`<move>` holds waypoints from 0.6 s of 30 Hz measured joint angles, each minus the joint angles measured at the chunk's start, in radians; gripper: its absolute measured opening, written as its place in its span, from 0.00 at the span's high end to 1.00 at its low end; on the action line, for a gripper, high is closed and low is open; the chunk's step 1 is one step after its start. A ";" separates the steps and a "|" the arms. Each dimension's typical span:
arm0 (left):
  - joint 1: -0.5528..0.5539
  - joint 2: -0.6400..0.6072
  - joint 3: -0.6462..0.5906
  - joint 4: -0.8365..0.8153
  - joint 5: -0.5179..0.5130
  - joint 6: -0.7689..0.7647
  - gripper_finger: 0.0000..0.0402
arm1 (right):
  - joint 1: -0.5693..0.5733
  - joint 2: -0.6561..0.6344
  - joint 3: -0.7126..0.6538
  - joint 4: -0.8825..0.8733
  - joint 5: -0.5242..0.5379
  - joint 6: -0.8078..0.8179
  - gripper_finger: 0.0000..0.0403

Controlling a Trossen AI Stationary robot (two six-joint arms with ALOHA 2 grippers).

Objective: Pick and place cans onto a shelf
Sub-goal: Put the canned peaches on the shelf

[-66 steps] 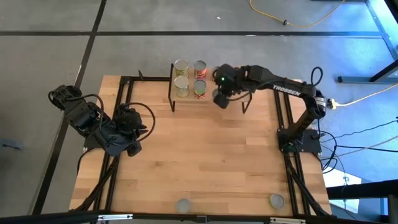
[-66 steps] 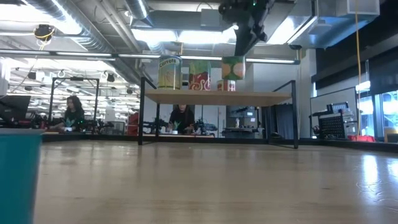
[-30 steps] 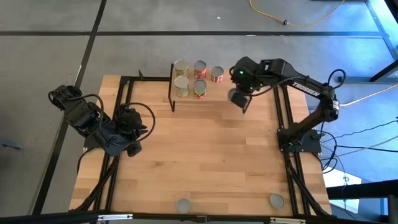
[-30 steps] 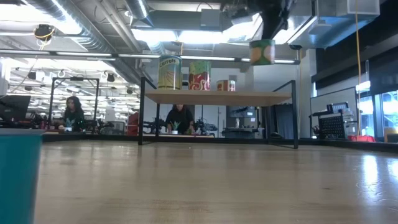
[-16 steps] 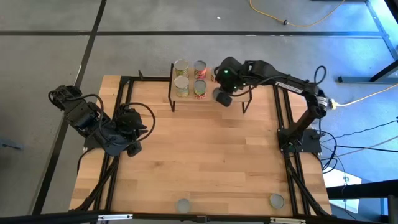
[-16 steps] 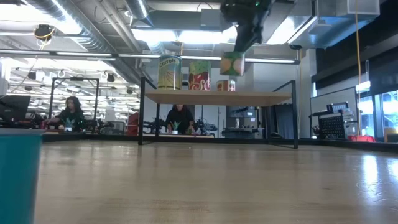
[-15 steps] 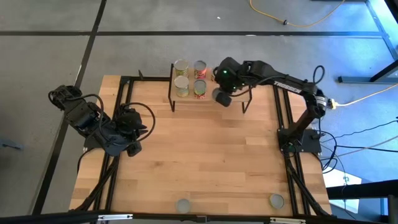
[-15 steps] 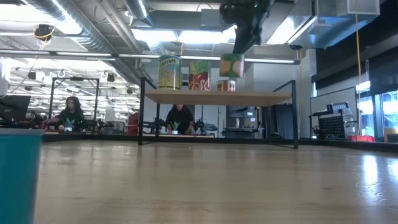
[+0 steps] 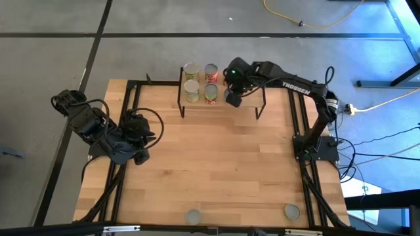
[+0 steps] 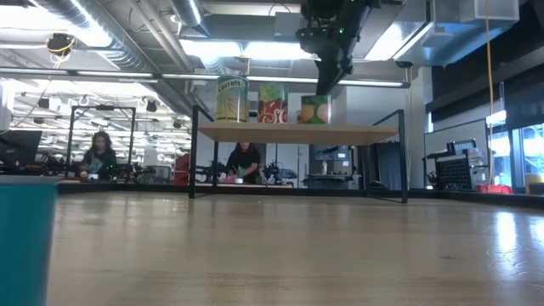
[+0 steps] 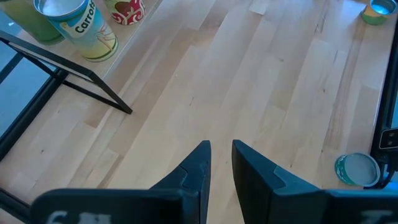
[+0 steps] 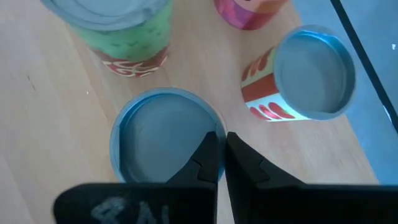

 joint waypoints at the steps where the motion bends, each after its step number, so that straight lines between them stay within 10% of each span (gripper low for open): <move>1: 0.000 0.000 0.000 0.000 0.000 0.000 0.85 | -0.002 0.000 0.000 0.001 0.001 -0.003 0.97; 18: 0.000 0.000 0.000 0.000 0.000 0.001 0.85 | -0.006 0.000 0.000 0.014 0.008 -0.025 0.86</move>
